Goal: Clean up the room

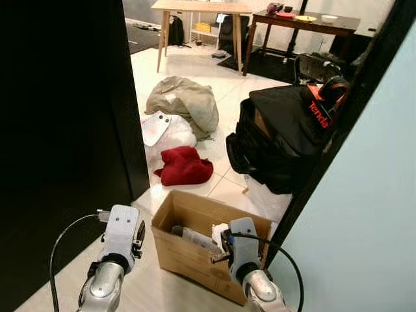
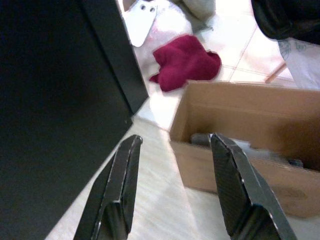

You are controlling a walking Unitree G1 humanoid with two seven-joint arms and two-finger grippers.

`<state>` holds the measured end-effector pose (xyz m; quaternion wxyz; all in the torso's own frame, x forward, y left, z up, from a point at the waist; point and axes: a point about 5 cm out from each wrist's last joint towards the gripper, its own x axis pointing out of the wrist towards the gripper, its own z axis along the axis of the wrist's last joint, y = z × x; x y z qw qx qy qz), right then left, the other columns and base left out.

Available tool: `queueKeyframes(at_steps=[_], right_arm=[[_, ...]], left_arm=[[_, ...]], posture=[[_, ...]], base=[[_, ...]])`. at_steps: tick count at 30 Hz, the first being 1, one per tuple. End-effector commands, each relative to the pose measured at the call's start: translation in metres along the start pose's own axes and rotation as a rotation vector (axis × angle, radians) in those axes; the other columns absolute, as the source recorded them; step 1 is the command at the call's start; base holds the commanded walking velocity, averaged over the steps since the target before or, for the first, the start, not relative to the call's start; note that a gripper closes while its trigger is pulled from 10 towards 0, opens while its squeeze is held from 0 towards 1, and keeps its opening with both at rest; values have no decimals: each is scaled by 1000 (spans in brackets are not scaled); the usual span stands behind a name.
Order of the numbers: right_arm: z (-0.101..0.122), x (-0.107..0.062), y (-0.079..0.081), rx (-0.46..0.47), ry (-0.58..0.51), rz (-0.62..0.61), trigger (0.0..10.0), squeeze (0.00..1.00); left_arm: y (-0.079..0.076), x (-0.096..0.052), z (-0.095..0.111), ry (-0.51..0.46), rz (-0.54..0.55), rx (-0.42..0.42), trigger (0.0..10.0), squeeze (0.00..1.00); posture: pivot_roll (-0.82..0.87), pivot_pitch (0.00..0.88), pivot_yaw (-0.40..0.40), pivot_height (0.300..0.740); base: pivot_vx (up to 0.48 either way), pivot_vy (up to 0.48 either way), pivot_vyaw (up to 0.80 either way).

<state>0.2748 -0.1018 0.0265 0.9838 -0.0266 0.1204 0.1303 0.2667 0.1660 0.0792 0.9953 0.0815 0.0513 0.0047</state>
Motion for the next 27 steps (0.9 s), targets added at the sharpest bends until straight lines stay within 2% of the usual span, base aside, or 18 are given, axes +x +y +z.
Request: queueKeyframes(at_steps=[1, 11, 27], right_arm=[[-4, -2, -1, 1, 18, -7, 10000, 0], [-3, -1, -3, 5, 16, -12, 10000, 0], [-2, 0, -3, 7, 17, -8, 10000, 0]], left_arm=[[0, -1, -3, 18, 5, 4, 10000, 0], [15, 1, -8, 79, 167, -21, 10000, 0], [14, 2, -6, 70, 147, -75, 10000, 0]], posture=[[48, 83, -6, 740], [43, 84, -10, 740], [44, 83, -11, 740]], base=[[0, 0, 0], [0, 0, 0], [15, 0, 0]])
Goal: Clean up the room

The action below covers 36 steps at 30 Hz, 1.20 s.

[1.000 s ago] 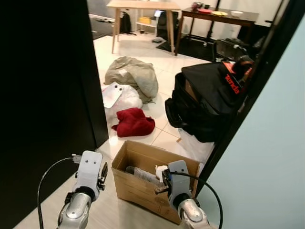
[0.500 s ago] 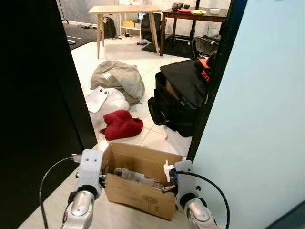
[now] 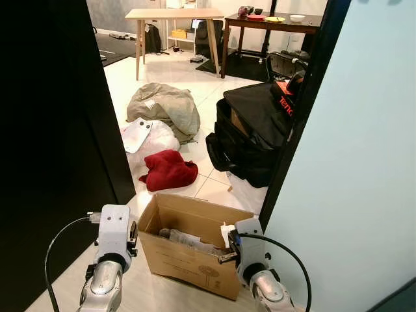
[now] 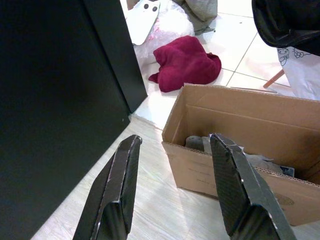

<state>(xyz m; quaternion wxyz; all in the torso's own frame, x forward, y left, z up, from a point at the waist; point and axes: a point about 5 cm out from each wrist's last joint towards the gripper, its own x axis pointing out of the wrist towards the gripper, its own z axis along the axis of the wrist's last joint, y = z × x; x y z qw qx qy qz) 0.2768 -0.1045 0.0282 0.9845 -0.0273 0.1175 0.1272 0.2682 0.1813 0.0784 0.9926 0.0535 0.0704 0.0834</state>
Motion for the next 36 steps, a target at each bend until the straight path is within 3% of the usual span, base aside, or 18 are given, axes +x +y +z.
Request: queueKeyframes(at_steps=[1, 36], right_arm=[[-4, -1, 0, 8, 22, -2, 10000, 0], [-4, 0, 2, 7, 22, 0, 10000, 0]], left_arm=[[-1, 0, -3, 20, -3, -10, 10000, 0], [1, 1, 0, 5, -8, -3, 10000, 0]], posture=[[44, 83, -11, 740], [49, 76, -9, 740]], base=[[240, 0, 0], [298, 0, 0]])
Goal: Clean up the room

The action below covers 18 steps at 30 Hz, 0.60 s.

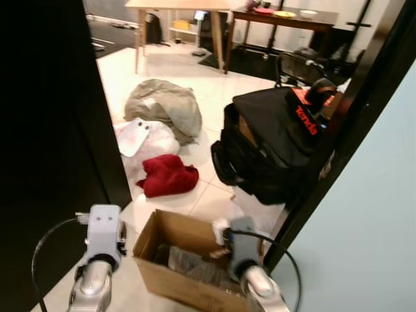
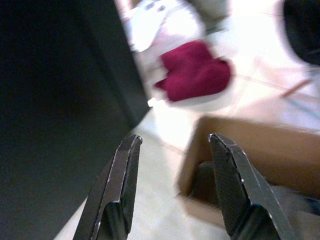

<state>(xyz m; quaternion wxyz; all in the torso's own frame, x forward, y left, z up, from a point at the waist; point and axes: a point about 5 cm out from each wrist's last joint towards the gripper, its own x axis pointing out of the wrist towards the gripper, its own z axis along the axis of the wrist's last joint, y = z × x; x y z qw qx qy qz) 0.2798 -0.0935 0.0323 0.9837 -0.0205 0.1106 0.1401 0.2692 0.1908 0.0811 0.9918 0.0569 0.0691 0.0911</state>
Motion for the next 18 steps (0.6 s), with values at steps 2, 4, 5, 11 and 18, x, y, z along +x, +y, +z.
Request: queueKeyframes(at_steps=[2, 4, 5, 11, 18], right_arm=[[-10, -5, -8, -1, 38, -27, 10000, 0], [-9, -5, -8, 0, 37, -28, 10000, 0], [-10, -5, -8, 0, 38, -28, 10000, 0], [-10, -5, -8, 1, 39, -31, 10000, 0], [-11, -5, -7, 6, 53, -20, 10000, 0]], left_arm=[[-8, -1, -1, 6, -26, -9, 10000, 0], [-8, -1, 0, 3, -29, -5, 10000, 0], [-9, -1, 0, 3, -31, -4, 10000, 0], [-11, -1, -1, 7, -43, 9, 10000, 0], [-16, -1, -3, 15, -92, 53, 10000, 0]], posture=[[48, 75, -8, 740], [49, 73, -7, 740], [48, 74, -6, 740], [48, 73, -5, 740], [47, 77, -5, 740]], base=[[281, 0, 0], [255, 0, 0], [0, 0, 0], [0, 0, 0], [0, 0, 0]])
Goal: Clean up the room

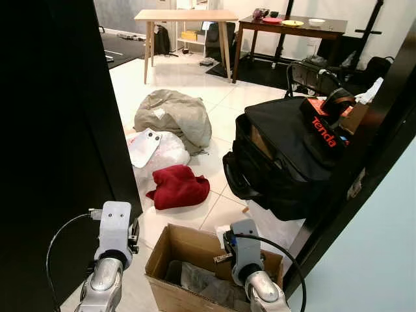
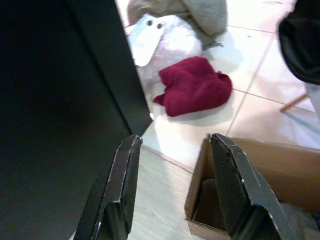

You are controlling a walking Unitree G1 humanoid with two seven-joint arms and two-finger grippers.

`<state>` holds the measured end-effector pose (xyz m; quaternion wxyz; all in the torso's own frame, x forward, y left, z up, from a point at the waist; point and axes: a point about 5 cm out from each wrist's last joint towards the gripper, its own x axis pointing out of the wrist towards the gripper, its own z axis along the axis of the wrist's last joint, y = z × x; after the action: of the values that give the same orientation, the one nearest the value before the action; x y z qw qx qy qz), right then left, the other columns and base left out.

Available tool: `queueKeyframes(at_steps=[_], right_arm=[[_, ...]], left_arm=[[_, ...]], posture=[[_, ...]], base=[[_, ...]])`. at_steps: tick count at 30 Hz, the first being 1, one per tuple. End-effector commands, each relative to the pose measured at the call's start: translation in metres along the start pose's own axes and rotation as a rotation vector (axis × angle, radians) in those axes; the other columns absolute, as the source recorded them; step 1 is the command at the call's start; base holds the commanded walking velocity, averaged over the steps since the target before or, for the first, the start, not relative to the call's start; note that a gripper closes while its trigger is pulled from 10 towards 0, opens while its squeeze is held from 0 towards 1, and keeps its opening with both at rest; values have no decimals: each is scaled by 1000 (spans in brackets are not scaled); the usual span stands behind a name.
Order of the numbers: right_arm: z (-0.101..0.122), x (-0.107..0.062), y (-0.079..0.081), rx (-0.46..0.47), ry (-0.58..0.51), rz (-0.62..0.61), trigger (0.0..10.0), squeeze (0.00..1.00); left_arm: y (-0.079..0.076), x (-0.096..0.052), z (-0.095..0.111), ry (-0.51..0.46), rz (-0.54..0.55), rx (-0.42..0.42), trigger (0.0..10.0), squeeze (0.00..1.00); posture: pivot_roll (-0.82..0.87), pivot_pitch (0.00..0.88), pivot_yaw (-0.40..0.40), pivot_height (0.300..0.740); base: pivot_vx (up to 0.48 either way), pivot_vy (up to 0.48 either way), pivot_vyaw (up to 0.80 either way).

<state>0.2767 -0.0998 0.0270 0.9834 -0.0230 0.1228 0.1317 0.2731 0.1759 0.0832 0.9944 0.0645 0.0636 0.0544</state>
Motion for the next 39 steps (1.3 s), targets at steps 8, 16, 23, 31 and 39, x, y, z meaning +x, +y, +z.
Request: queueKeyframes(at_steps=[8, 16, 23, 31, 39], right_arm=[[-12, 2, 3, -53, 112, 66, 10000, 0], [-19, 14, 15, -257, 261, 267, 10000, 0], [-6, 28, 12, -383, 268, 305, 10000, 0], [16, 41, 10, -418, 209, 283, 10000, 0], [24, 47, 6, -411, 215, 280, 10000, 0]], left_arm=[[-6, 1, -8, 28, -60, 50, 10000, 0], [-15, -5, -18, -10, -326, 324, 10000, 0], [-9, -10, -13, -78, -461, 516, 10000, 0], [-4, -14, 5, -181, -541, 559, 10000, 0], [-1, -18, 31, -260, -557, 488, 10000, 0]], posture=[[37, 89, -8, 740], [28, 140, -29, 740], [43, 252, -53, 740], [62, 390, -60, 740], [71, 450, -54, 740]], base=[[0, 0, 0], [0, 0, 0], [0, 0, 0], [0, 0, 0], [0, 0, 0]])
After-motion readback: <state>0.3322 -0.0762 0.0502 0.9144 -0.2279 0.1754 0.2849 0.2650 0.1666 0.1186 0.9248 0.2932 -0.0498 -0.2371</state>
